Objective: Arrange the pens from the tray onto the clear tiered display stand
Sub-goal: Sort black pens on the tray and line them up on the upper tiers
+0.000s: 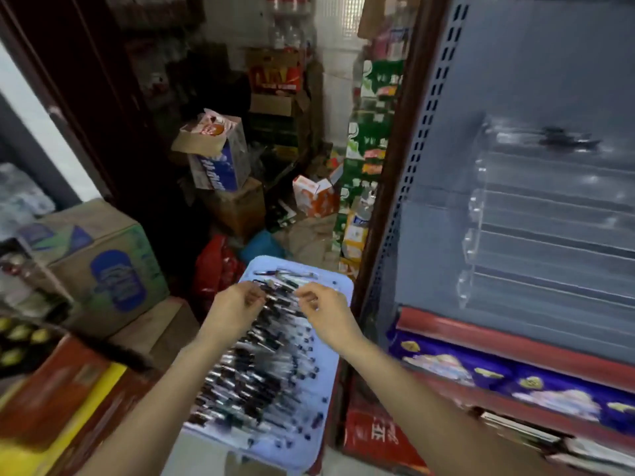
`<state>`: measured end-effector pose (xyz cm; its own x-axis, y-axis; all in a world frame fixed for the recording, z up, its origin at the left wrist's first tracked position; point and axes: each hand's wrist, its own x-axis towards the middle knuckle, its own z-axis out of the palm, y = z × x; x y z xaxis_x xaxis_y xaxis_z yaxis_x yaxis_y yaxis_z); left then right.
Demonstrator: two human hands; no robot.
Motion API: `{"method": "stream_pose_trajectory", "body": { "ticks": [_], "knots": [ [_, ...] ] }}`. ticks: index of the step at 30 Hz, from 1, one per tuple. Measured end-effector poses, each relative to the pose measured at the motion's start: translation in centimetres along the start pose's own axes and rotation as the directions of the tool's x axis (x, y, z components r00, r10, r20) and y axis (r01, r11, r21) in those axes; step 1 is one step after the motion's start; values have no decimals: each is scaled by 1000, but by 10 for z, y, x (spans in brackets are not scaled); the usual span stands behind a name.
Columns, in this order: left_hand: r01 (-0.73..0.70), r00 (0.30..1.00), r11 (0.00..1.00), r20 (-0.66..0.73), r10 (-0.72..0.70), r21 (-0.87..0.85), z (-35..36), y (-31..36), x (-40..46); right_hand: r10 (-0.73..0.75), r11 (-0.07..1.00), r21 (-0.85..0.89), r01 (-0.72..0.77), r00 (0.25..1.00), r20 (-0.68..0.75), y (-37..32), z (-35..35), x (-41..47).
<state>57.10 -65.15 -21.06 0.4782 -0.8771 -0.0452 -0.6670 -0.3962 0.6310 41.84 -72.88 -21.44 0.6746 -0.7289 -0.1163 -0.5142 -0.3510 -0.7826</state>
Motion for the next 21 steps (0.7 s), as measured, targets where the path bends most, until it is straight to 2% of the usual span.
{"method": "stream_pose_trajectory", "body": {
  "ticks": [4, 8, 13, 17, 21],
  "knots": [
    [23, 994, 996, 105, -32, 80, 12, -57, -5, 127, 977, -181, -110, 988, 85, 25, 51, 14],
    [-101, 972, 964, 233, 43, 247, 28, -88, -4, 181, 936, -326, -137, 977, 110, 43, 75, 21],
    [-121, 972, 959, 227, 62, 258, 40, -100, 8, 186, 886, -447, -120, 977, 107, 49, 80, 38],
    [-107, 981, 940, 187, 47, 325, 39, -98, 20, 190, 879, -456, -136, 979, 73, 49, 80, 46],
    [-11, 966, 980, 254, -40, 199, 41, -96, 27, 239, 904, -385, -185, 966, 97, 52, 78, 45]
  ]
}}
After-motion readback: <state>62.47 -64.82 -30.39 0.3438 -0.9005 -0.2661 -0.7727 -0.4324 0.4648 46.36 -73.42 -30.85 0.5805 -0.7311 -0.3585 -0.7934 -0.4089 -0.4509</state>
